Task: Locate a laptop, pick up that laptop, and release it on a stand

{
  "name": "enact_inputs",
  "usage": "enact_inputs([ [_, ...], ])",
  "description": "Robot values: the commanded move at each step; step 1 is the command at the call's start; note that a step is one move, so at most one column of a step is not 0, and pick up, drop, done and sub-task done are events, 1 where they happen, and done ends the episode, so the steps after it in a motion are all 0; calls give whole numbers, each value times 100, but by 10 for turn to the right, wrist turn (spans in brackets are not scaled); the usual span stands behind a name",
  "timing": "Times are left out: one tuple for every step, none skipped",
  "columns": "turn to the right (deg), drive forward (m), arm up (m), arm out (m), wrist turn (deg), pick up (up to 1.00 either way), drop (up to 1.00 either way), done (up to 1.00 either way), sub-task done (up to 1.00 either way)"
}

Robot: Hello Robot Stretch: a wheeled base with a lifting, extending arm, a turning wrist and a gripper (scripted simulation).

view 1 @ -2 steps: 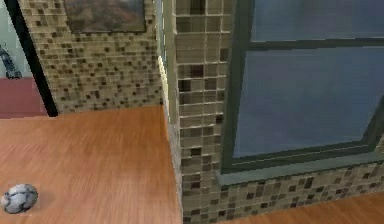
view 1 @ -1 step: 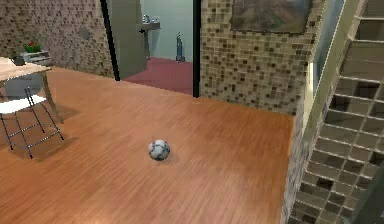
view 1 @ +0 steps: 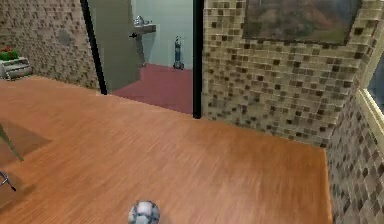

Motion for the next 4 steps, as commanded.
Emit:
enact_inputs([
  [150, 0, 0, 0, 0, 0, 0, 0, 0],
  [0, 95, 0, 0, 0, 0, 0, 0, 0],
  [-270, 0, 0, 0, 0, 0, 0, 0, 0],
  [0, 35, 0, 0, 0, 0, 0, 0, 0],
])
